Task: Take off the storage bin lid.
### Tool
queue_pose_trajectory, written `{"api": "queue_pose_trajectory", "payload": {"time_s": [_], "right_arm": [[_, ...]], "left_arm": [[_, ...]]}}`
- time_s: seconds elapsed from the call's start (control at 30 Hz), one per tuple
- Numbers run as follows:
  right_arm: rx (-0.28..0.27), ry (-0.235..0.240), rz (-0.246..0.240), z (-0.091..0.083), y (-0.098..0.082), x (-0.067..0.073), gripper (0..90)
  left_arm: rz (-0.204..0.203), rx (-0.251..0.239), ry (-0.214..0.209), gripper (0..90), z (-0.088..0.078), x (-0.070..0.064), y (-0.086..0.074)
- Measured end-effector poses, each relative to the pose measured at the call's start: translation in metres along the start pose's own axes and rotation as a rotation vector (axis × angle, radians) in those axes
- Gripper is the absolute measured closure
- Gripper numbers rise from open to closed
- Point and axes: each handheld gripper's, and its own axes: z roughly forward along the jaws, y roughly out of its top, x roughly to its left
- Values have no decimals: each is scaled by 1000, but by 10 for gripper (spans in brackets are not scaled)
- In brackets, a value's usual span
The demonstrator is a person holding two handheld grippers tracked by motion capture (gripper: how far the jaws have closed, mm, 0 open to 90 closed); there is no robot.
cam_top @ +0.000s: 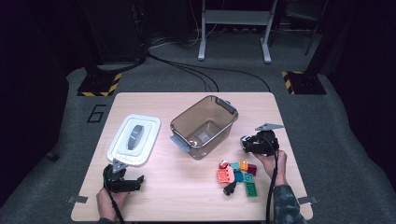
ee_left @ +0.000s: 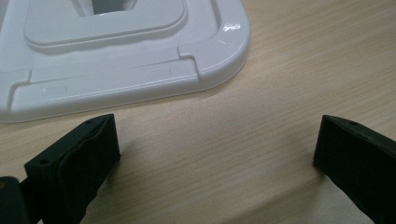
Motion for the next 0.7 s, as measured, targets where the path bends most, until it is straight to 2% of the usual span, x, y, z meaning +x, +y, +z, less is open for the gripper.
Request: {"api": "queue_pose_trajectory", "payload": {"time_s": [0.37,0.7], "right_arm": [[-13,-5,26,-2,4,-2,484],[-31,-4,27,-5,13,-1,485]], "left_arm": [[2,4,0,0,0,0,0],[2,8,-2,0,-1,0,0]]}}
